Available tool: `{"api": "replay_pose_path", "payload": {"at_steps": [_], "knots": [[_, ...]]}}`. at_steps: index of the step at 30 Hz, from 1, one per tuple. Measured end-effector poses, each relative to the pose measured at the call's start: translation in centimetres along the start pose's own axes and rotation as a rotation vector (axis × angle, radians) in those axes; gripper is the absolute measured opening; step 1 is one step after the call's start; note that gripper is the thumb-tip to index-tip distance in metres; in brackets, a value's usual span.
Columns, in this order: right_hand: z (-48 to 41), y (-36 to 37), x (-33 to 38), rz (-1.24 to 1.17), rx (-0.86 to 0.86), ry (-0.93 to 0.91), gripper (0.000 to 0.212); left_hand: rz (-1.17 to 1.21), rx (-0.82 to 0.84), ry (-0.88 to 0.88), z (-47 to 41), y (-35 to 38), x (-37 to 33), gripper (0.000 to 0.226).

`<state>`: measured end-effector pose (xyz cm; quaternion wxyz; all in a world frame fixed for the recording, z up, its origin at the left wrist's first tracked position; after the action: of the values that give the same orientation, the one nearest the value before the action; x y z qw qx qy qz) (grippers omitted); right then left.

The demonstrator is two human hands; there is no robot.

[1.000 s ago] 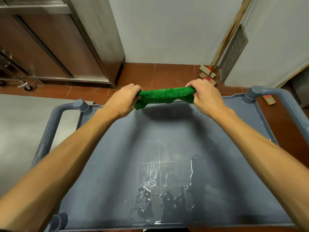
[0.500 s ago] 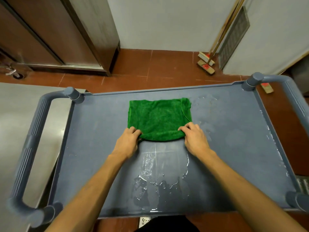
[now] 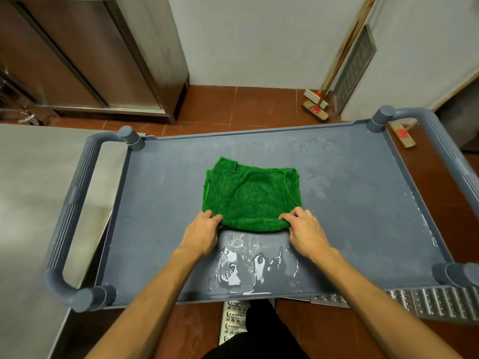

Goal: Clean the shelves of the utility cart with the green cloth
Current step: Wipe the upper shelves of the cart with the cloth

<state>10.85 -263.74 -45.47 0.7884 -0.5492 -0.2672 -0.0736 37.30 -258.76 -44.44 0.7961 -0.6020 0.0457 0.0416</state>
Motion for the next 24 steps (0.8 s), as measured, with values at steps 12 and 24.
{"api": "replay_pose_path", "payload": {"at_steps": [12, 24], "knots": [[8.2, 3.0, 1.4, 0.044, 0.051, 0.031, 0.047, -0.027, 0.047, 0.024, 8.5, 2.6, -0.3, 0.026], [13.8, 4.5, 2.2, 0.047, 0.01, 0.032, 0.045, -0.138, -0.002, 0.074, 13.3, 3.8, -1.0, 0.042]]}}
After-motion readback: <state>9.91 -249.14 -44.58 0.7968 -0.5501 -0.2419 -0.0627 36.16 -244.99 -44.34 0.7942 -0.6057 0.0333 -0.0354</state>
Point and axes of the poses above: each hand's wrist, its own z-axis away from the middle knuckle, its own y-axis out of the palm, x = y × z, the point moved 4 cm from there along -z, towards the middle knuckle, and after that the axes turned 10 degrees about -z, right-handed, at the moved point
